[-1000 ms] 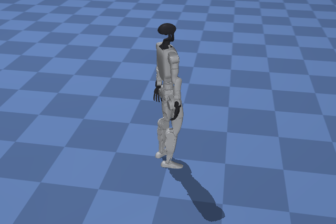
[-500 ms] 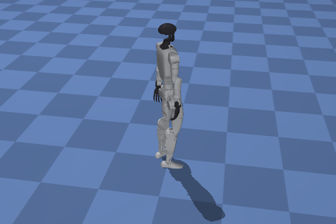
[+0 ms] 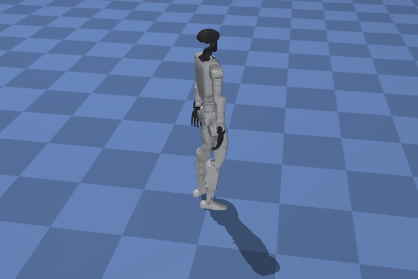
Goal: Upper body actions
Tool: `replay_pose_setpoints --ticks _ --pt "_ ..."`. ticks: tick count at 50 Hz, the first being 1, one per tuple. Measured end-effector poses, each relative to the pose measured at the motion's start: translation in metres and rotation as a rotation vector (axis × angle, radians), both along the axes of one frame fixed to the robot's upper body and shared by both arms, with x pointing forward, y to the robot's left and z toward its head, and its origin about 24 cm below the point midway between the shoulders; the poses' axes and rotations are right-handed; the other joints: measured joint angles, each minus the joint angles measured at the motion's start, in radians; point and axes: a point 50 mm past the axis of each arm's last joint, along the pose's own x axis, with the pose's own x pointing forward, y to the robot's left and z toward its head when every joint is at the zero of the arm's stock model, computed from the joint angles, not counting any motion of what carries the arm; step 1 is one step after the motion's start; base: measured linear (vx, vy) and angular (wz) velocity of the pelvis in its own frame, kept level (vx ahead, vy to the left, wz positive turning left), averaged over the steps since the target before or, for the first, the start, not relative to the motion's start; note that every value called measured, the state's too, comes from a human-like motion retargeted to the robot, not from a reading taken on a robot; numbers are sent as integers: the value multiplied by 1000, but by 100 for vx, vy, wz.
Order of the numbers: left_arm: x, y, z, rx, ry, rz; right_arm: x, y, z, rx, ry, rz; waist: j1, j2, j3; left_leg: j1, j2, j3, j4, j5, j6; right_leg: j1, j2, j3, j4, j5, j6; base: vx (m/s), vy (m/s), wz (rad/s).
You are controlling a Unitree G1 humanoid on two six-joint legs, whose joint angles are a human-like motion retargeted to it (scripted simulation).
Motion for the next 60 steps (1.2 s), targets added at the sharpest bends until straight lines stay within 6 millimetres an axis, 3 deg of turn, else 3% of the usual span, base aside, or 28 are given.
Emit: replay_pose_setpoints --ticks 33,40,43,46,49,52,56,60 --pt "6 3 0 -7 -36 45 3 -1 0 16 -16 7 -3 -3 9 0 2 1 6 0 -3 6 -3 0 -1 -2 0 0 0 0" --pt "36 44 5 128 -156 224 16 -19 3 -14 -74 -77 -1 -5 6 -5 0 -8 6 2 -4 7 -5 -8 -2 -4 0 0 0 0" --pt "62 75 13 224 -283 385 35 -34 7 -36 -155 -135 0 -4 2 -9 0 -10 6 3 -4 4 -6 -9 -2 -5 0 0 0 0" --pt "91 117 32 353 -441 514 70 -55 17 -62 -317 -253 1 -3 -6 -15 -1 -10 7 4 -5 0 -7 -10 -2 -4 0 0 0 0" --pt "121 169 66 529 -585 570 119 -81 41 -69 -568 -430 0 -6 -17 -22 -3 -14 9 4 -5 -3 -11 -13 -4 -5 1 0 0 0" --pt "150 218 115 731 -744 567 173 -111 84 -52 -891 -600 -2 -6 -32 -29 -4 -20 10 5 -5 -5 -12 -17 -5 -6 2 0 0 0" --pt "191 264 198 970 -1016 587 238 -145 174 -24 -1388 -727 -9 -4 -49 -32 -5 -26 13 4 -4 -2 -12 -22 -5 -10 3 0 0 0" --pt "223 287 295 1166 -1355 615 277 -159 286 15 -1870 -744 -18 2 -74 -35 -4 -30 13 1 -3 -4 -10 -25 -6 -13 4 3 2 1"
